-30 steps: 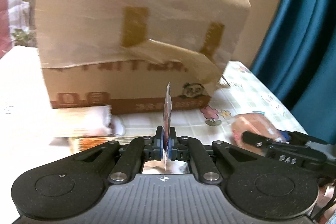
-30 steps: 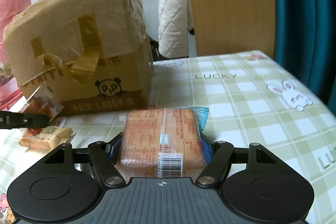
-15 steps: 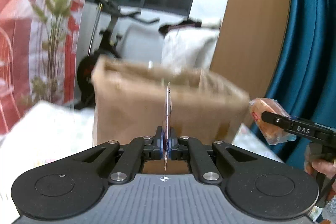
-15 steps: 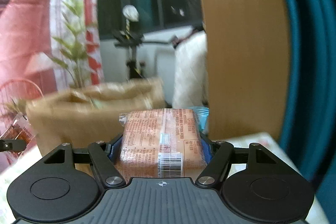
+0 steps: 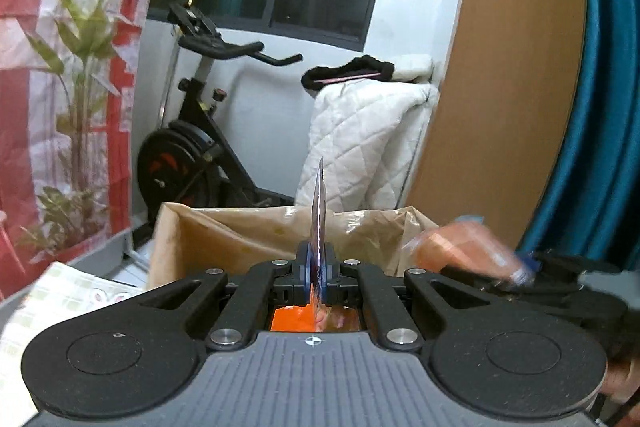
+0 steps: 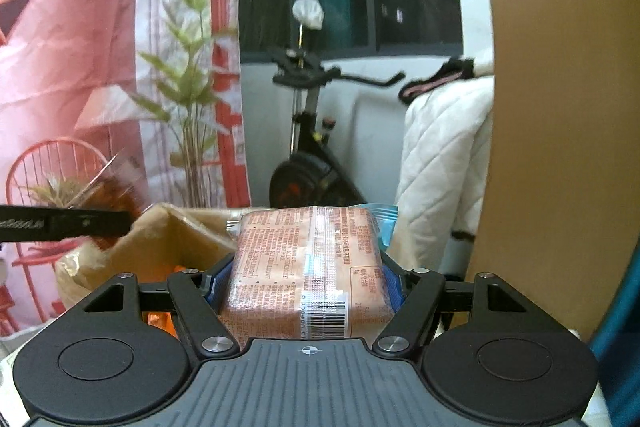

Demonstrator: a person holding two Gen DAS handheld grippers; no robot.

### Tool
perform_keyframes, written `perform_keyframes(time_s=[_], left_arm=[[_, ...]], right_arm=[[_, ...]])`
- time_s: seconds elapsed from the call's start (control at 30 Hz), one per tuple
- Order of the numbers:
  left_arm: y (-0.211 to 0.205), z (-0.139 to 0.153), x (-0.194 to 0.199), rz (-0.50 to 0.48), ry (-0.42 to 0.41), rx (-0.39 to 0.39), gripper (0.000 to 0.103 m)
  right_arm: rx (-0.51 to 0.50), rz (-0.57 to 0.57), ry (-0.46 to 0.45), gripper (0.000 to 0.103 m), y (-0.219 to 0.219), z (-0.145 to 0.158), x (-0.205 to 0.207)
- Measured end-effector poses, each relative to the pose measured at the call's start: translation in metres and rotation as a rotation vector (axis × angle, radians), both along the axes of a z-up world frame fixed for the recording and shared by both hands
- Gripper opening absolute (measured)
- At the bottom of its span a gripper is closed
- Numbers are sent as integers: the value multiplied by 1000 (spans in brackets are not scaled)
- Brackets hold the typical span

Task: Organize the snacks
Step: 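Carry the bread and thin packet over the lined box and open both grippers, then grasp the dark round wrapped packet with the right gripper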

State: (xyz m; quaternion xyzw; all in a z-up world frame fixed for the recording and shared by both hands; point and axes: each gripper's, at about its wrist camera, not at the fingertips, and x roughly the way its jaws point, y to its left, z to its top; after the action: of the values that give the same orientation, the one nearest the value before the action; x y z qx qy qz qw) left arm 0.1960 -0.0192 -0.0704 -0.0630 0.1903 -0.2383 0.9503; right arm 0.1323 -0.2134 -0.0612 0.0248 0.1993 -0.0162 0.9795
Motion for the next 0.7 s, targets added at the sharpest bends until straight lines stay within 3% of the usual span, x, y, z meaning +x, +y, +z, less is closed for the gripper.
perform_keyframes(time_s=[0.03,0.1,0.13,0.17,0.7], left_arm=[[-1,-2,4,-9,13,-8,8],[1,-8,8,-10,37,-11,22],[3,-9,7,0,39,-4,39],[5,-11,2,11,33,1,51],[60,-6,-69,-29,49,72,52]], right_arm=[[6,1,14,67,4,-3,2],[22,-8,33,69,7,-8,8],[42,-20,32,75,8,-8,7],[55,-19,22,78,6,-6,4],[64,33,-54,81,17,9,-70]])
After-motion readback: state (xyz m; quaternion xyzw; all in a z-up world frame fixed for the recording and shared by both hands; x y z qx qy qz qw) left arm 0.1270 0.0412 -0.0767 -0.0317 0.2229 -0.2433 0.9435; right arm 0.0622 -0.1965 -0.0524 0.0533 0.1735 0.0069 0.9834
